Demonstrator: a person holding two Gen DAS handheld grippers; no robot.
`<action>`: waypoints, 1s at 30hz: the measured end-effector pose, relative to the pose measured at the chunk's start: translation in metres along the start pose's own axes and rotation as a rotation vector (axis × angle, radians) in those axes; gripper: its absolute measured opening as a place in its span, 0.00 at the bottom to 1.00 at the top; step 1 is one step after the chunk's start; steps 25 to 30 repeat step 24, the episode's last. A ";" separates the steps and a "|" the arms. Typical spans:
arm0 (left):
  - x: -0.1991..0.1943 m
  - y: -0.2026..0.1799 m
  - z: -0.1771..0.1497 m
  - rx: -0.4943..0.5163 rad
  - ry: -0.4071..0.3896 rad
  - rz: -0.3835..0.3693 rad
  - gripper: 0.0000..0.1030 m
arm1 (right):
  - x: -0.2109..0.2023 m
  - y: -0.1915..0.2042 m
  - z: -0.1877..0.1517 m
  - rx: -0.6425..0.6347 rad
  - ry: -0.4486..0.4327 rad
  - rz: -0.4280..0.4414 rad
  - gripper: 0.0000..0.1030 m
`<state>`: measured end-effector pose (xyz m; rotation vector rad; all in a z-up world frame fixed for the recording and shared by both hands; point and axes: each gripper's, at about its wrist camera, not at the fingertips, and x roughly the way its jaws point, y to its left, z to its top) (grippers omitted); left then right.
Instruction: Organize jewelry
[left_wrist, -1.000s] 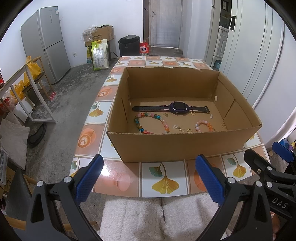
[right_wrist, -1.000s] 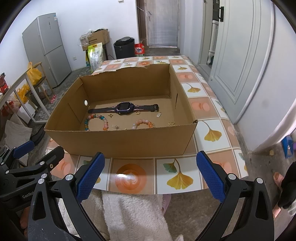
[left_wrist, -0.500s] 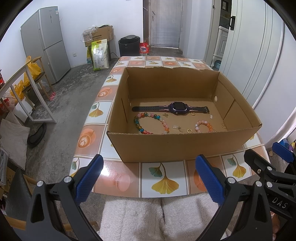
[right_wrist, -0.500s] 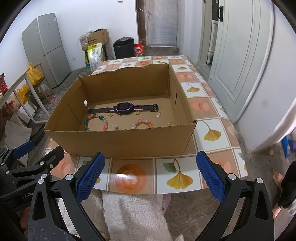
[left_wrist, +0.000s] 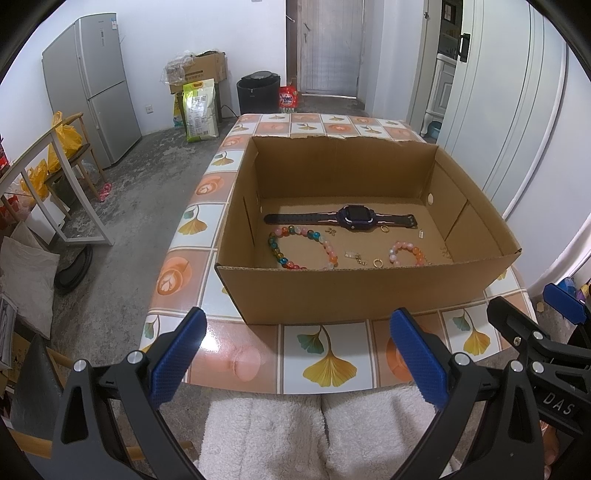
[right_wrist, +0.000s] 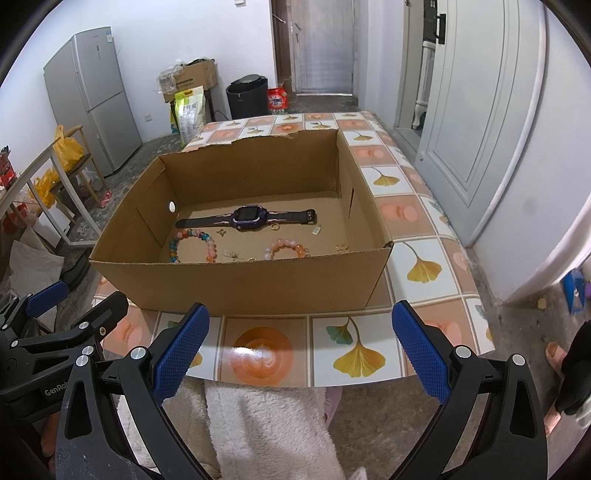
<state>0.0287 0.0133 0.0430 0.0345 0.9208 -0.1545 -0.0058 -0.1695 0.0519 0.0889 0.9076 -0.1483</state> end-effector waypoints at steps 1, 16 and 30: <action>0.000 0.000 0.000 0.000 -0.001 0.000 0.95 | 0.000 0.000 0.000 0.001 0.000 -0.001 0.92; 0.000 0.000 0.001 0.000 -0.001 0.001 0.95 | -0.001 0.002 0.001 0.005 0.004 -0.001 0.92; 0.000 0.000 0.001 0.000 0.001 0.000 0.95 | -0.001 0.002 0.001 0.004 0.005 -0.001 0.92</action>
